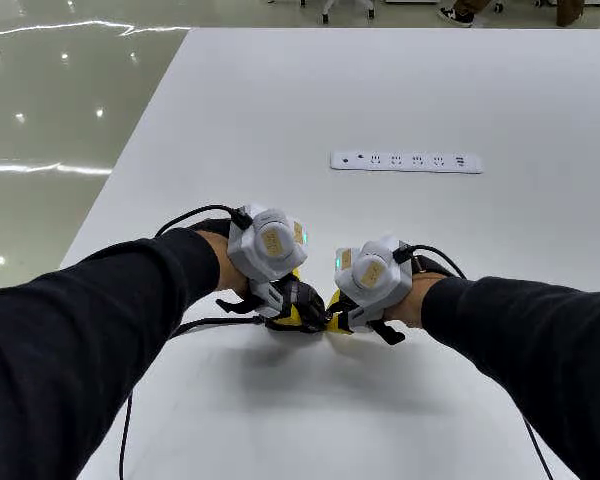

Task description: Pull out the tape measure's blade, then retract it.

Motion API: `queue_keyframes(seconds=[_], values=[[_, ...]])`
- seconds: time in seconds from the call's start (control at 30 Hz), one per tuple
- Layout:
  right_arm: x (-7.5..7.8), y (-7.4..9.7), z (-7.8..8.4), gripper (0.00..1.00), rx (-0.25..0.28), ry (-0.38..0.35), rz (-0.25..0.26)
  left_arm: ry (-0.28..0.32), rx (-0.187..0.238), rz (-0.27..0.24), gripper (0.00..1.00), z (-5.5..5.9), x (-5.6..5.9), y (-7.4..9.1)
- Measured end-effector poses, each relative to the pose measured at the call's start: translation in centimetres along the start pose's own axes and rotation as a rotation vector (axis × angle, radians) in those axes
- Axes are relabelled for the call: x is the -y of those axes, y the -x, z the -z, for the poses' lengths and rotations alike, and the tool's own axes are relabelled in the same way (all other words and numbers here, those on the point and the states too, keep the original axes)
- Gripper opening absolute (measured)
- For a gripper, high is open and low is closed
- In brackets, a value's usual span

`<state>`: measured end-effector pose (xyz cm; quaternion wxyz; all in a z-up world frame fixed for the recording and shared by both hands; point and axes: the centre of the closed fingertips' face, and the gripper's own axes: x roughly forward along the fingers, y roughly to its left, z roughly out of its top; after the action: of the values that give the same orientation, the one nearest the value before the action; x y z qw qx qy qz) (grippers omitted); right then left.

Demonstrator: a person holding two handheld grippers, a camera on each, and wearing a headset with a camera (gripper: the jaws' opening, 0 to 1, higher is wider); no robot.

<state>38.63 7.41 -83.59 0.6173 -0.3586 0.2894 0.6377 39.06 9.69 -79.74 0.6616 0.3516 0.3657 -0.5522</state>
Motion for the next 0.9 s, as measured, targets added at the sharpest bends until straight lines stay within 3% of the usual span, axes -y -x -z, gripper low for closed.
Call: queue_keyframes(seconds=[0.2,0.57,0.73,0.9], values=[[-0.06,0.62,1.0,0.09,-0.002,-0.037,-0.022,-0.001,-0.001,-0.001,0.29,-0.02,0.01,-0.04],[-0.11,-0.12,0.64,0.12,-0.01,-0.011,-0.001,0.014,0.0,-0.007,0.3,0.06,-0.08,-0.06],[0.18,0.14,0.74,0.1,0.002,-0.055,0.008,0.025,0.005,-0.012,0.3,0.1,-0.16,0.03],[0.07,0.1,0.88,0.09,-0.024,-0.019,0.003,0.022,0.005,-0.017,0.3,0.13,-0.18,0.02]])
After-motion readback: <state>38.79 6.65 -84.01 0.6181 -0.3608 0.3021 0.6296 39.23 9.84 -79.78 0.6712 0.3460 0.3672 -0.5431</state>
